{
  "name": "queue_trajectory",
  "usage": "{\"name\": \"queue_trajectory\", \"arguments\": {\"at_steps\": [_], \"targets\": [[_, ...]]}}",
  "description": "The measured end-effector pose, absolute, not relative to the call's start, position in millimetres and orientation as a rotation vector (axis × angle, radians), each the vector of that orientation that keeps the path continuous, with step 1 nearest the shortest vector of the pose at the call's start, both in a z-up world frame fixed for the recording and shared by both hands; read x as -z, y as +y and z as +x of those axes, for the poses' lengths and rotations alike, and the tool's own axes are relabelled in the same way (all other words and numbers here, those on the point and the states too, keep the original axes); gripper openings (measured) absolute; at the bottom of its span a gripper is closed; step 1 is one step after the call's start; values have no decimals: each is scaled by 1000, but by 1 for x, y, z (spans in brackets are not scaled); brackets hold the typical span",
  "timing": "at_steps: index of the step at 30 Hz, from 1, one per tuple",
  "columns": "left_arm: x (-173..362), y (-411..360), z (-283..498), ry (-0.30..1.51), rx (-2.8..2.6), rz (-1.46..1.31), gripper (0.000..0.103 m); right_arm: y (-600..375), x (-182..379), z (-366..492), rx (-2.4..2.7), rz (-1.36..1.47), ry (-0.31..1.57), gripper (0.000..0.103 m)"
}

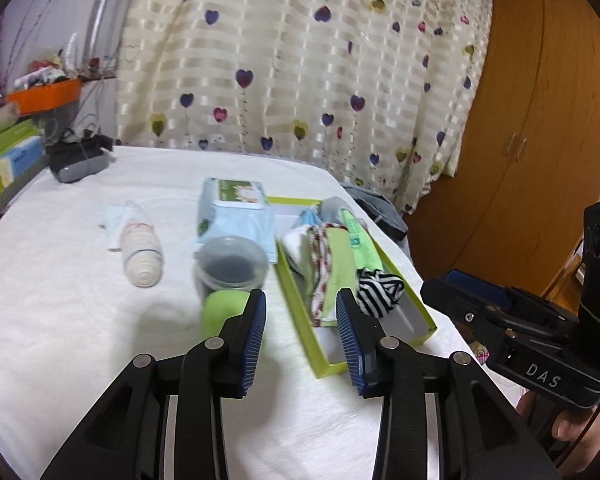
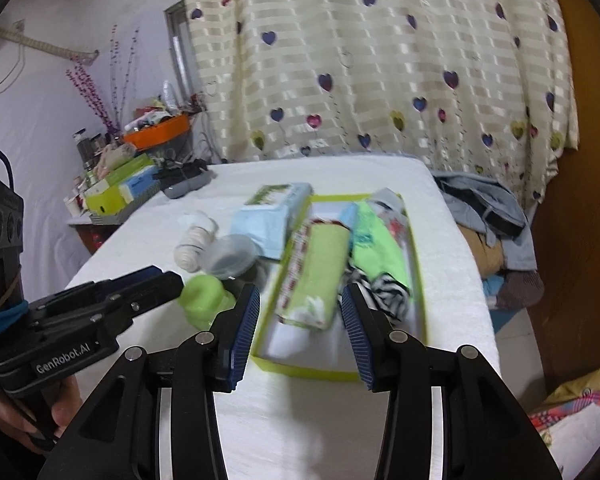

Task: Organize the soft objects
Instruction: 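Move both grippers from the box toward the white socks on the table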

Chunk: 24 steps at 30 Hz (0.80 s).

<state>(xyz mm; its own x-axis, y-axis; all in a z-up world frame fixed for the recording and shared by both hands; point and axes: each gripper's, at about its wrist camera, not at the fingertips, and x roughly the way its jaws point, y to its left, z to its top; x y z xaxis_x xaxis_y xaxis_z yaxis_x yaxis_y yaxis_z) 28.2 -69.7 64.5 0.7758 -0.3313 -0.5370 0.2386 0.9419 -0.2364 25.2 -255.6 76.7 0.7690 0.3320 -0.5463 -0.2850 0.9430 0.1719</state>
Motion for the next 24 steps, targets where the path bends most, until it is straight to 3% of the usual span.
{"name": "queue_trajectory", "arguments": {"at_steps": [24], "targets": [[-48, 34, 51, 649, 103, -261, 40, -189, -79, 53, -518, 36, 628, 44]]}}
